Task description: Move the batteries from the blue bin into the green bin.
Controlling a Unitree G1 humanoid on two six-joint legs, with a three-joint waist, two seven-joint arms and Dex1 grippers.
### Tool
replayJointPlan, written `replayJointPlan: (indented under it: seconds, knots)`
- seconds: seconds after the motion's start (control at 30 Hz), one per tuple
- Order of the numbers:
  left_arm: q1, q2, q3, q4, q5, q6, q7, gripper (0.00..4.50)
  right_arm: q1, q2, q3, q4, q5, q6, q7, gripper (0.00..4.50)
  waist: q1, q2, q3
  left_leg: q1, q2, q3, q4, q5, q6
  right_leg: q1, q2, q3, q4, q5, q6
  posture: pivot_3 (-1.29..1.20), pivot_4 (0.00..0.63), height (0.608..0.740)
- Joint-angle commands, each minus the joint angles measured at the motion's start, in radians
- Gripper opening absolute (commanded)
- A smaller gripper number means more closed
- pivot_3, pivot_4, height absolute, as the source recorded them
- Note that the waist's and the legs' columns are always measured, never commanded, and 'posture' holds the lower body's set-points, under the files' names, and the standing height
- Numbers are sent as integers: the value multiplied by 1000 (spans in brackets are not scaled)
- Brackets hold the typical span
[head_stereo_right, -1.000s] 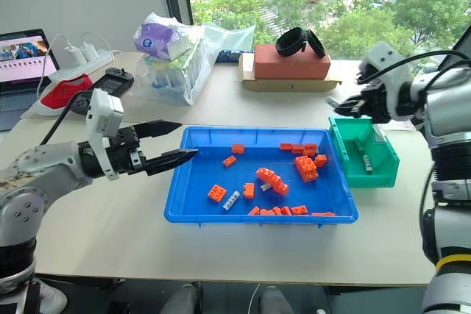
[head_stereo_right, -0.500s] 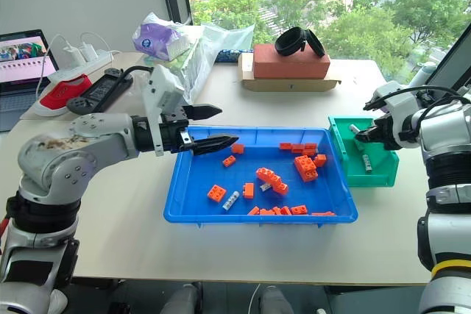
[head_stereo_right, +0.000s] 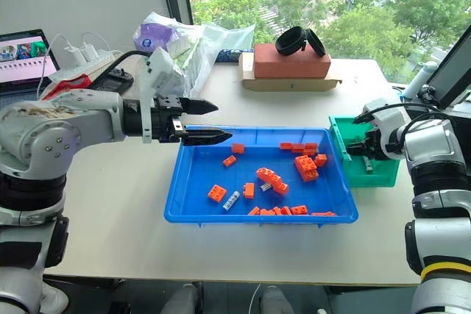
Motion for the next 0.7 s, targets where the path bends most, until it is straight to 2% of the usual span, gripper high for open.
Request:
replayJointPlan:
  seconds: [0.03, 0.1, 0.23, 0.33, 0.53, 0.7]
  knots:
    - [2, 58, 36, -47, -6, -38, -85, 4500, -46, -65, -13, -158, 12, -26, 99, 4330, -1, 1, 1, 0, 0, 0, 0, 0, 0, 0, 0, 0, 0, 0, 0, 0, 150, 740]
    - [26, 96, 52, -63, -28, -33, -132, 4500, -41, -77, -3, -293, 24, -42, 147, 4330, -6, 2, 1, 0, 0, 0, -1, 0, 0, 0, 0, 0, 0, 0, 0, 0, 150, 740]
    - [60, 154, 83, -75, -47, -20, -176, 4500, 31, -78, 10, -624, 133, 54, 282, 4330, -14, 2, 1, 1, 0, 0, -3, 0, 0, -1, 0, 0, 0, 0, 0, 0, 150, 740]
    - [83, 176, 117, -87, -81, -9, -204, 4500, 73, -59, 30, -745, 182, 152, 300, 4330, -10, 2, 1, 0, 0, -1, -2, 0, -1, 0, 0, -1, 0, 0, 0, 0, 150, 740]
    - [136, 215, 170, -113, -129, -5, -236, 4500, 149, -42, 114, -853, 227, 289, 294, 4330, 4, 2, 1, -1, 0, -2, 2, 0, 0, 0, 0, -1, 1, 0, 0, 0, 150, 740]
    - [212, 247, 194, -146, -116, -60, -259, 4500, 147, 4, 135, -854, 240, 370, 236, 4330, 0, 2, 1, -1, 0, -2, 2, 0, 0, 0, 0, -2, 2, 0, 0, 0, 150, 740]
